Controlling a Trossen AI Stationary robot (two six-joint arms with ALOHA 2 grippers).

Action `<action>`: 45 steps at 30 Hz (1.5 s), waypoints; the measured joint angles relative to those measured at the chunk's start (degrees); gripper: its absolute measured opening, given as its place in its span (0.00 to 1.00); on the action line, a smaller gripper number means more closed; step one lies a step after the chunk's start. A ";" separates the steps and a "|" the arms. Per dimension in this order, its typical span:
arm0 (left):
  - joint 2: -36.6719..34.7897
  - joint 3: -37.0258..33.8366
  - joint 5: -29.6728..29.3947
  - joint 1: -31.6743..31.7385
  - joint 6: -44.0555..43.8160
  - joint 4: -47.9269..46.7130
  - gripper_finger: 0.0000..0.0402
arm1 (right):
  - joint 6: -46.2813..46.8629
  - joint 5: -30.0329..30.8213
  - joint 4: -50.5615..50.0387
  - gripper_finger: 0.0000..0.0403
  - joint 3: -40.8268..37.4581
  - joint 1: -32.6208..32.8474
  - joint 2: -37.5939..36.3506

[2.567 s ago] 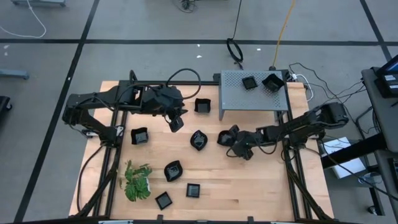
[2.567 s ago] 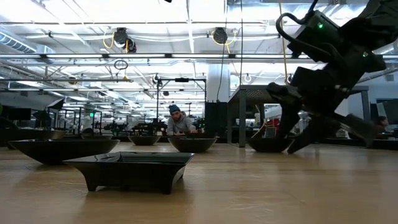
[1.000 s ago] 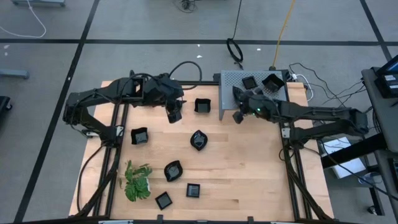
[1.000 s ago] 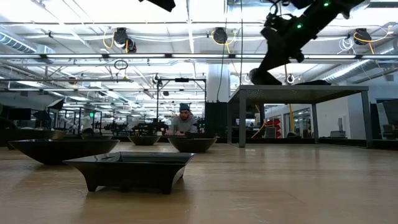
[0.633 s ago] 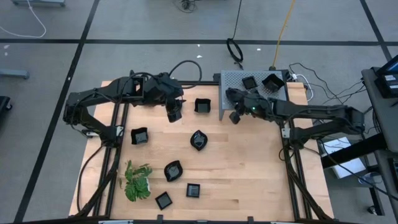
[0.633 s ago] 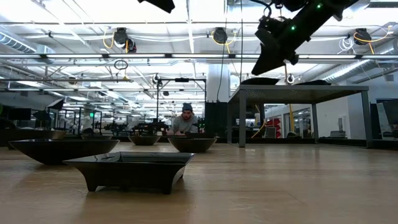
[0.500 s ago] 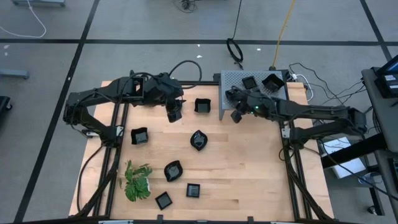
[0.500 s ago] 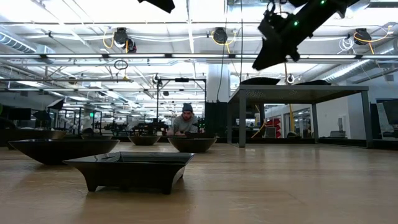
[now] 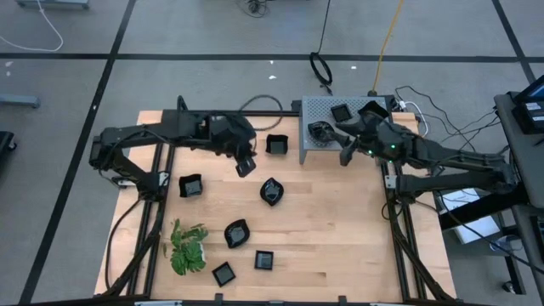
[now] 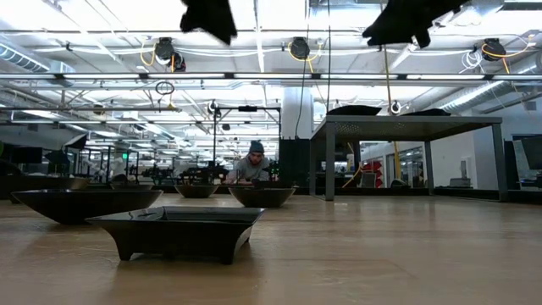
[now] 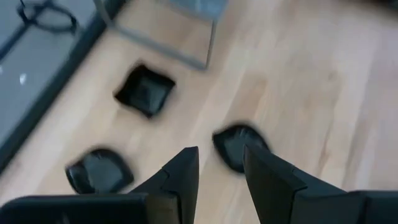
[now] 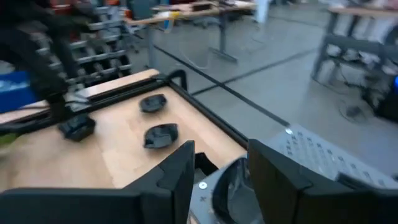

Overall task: Pick & Place Mini shaped plates
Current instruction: Stack the leaf-shaped plate on top of the other leaf-shaped plate

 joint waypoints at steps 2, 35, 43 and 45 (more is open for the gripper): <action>0.04 -4.28 0.03 -0.07 -0.63 1.83 0.32 | -2.13 -0.48 -0.11 0.33 0.00 0.58 -0.62; -3.78 -26.59 5.44 0.05 -13.16 21.89 0.32 | 49.48 -10.58 2.24 0.35 -2.23 8.82 31.30; -13.01 -26.56 6.95 0.17 -3.28 13.65 0.32 | 62.42 -3.51 20.27 0.37 -2.12 13.85 44.41; -15.48 -26.57 6.96 0.29 -1.16 13.03 0.32 | 65.97 -2.82 21.79 0.38 -1.92 14.43 47.07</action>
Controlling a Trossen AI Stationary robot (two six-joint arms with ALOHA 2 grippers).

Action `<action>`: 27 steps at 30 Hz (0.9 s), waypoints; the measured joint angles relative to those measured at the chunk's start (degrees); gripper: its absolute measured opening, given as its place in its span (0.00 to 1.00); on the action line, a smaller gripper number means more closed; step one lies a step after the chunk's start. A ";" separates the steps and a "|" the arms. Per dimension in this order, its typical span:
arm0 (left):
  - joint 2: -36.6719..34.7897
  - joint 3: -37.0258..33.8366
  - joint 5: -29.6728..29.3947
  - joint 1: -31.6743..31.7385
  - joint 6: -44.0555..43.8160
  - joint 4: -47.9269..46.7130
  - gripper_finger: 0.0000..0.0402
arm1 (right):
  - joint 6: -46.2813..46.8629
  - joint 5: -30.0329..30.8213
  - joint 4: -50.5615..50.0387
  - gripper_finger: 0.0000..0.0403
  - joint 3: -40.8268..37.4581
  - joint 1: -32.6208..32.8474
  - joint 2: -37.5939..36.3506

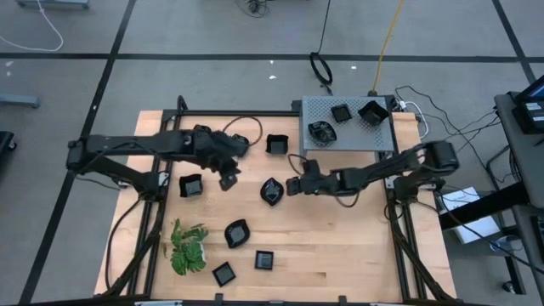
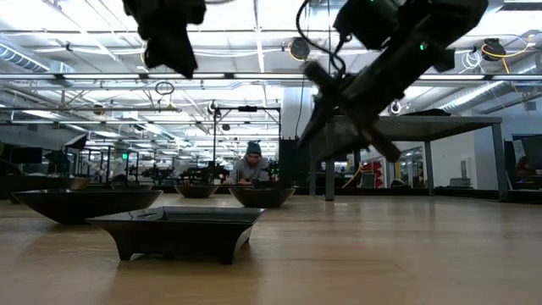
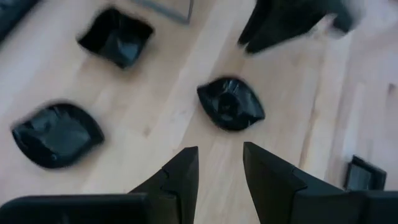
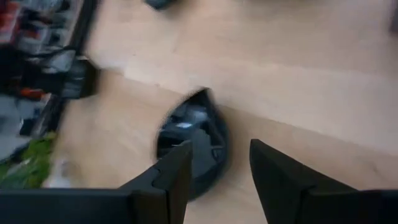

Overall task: Pick & Place Mini shaped plates
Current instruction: Stack the leaf-shaped plate on top of the other leaf-shaped plate

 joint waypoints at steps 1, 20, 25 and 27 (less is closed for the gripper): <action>-1.24 0.00 -0.03 0.02 0.93 -0.04 0.32 | 1.47 0.65 0.18 0.38 -0.12 0.26 1.03; -13.26 0.03 -2.74 0.42 9.69 -0.84 0.32 | 0.43 -0.20 6.42 0.38 6.60 0.92 16.28; -13.35 0.04 -3.35 0.55 10.40 -1.66 0.32 | 0.39 -1.09 6.14 0.28 6.67 1.01 16.55; -13.40 0.04 -3.80 0.55 10.51 -1.42 0.32 | 0.39 -1.45 5.72 0.20 6.67 1.03 16.26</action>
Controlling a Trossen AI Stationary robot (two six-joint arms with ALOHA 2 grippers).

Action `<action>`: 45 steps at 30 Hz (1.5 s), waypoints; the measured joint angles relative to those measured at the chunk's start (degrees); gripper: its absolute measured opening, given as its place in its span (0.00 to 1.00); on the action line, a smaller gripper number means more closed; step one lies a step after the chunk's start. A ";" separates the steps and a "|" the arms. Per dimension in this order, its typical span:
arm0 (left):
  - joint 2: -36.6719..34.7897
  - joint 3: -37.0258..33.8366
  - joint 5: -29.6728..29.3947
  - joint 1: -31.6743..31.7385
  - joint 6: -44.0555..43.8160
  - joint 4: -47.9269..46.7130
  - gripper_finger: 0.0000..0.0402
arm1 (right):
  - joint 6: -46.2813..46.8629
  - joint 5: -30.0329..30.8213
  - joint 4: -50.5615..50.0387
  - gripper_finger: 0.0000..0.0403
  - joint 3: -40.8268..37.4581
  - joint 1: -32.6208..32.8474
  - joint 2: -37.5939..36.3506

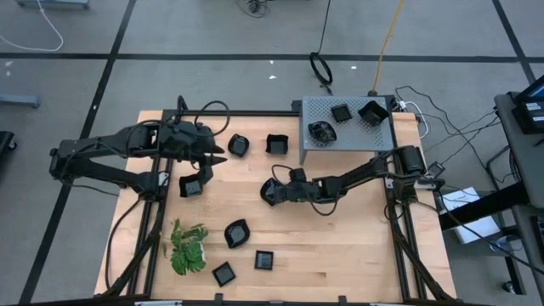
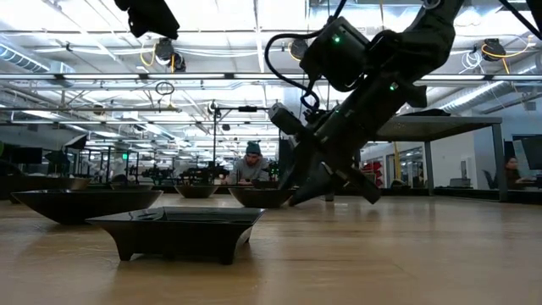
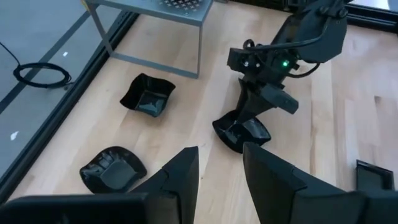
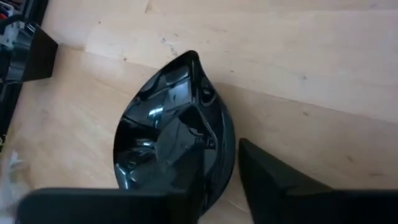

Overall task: Pick & Place Mini shaped plates
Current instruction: Stack the leaf-shaped plate on top of the other leaf-shaped plate

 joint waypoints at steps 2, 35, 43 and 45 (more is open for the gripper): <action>0.00 0.00 -0.57 0.00 0.01 -0.09 0.32 | 0.04 -1.20 -0.02 0.11 0.00 -0.03 -0.11; 0.03 0.00 -6.84 0.00 -13.72 11.87 0.32 | -56.34 -26.66 -35.40 0.00 -0.04 -32.76 -53.52; 0.03 0.00 -7.55 0.00 -15.58 18.81 0.32 | -74.64 -34.30 -47.76 0.00 9.14 -47.05 -47.38; 0.03 0.00 -8.69 0.00 -16.68 19.22 0.32 | -79.22 -34.32 -52.49 0.00 13.71 -49.27 -45.02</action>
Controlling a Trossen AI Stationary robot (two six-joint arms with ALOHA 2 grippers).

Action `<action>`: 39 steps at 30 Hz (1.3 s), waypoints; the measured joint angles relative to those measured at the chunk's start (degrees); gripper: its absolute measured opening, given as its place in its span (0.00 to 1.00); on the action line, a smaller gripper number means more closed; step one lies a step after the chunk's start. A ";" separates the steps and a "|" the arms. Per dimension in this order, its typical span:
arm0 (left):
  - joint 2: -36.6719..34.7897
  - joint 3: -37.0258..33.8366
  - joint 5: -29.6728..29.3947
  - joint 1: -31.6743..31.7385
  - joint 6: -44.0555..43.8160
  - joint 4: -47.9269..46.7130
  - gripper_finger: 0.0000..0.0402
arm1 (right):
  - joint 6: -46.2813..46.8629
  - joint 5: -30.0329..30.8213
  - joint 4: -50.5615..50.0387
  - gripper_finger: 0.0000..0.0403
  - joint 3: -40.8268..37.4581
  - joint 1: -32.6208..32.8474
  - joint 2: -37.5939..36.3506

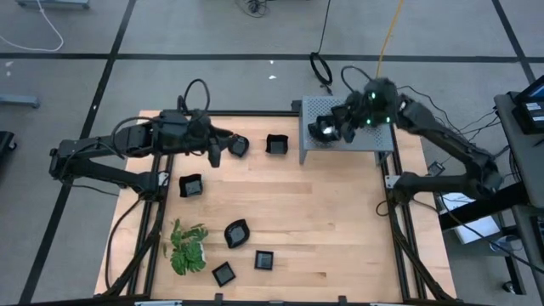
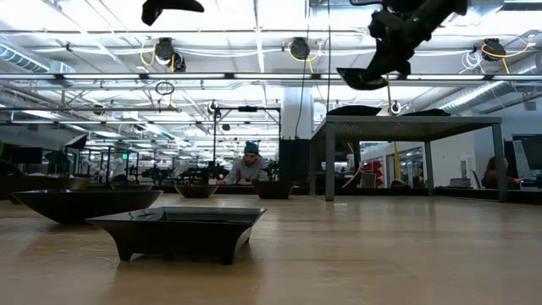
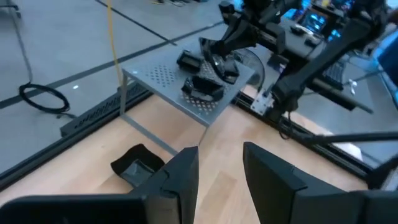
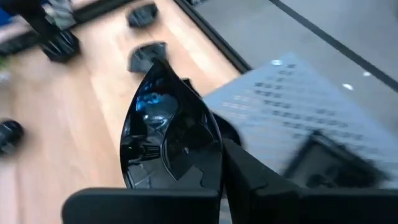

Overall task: Pick & Place Mini shaped plates
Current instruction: Stack the leaf-shaped plate on top of the other leaf-shaped plate

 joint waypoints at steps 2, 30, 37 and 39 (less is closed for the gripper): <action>0.02 0.00 -0.93 0.00 -0.96 0.08 0.32 | -3.55 -0.47 -4.14 0.00 4.11 -1.65 2.37; 0.02 0.00 -3.77 0.22 8.33 0.10 0.32 | -8.14 -0.90 -6.08 0.00 8.39 -3.34 13.14; 0.02 0.00 -3.77 0.22 9.50 0.08 0.32 | -3.36 -0.92 -6.27 0.00 7.18 -3.32 13.14; 0.02 0.00 -3.76 0.22 9.44 0.08 0.32 | -2.17 -0.88 -6.24 0.00 6.45 -3.04 13.14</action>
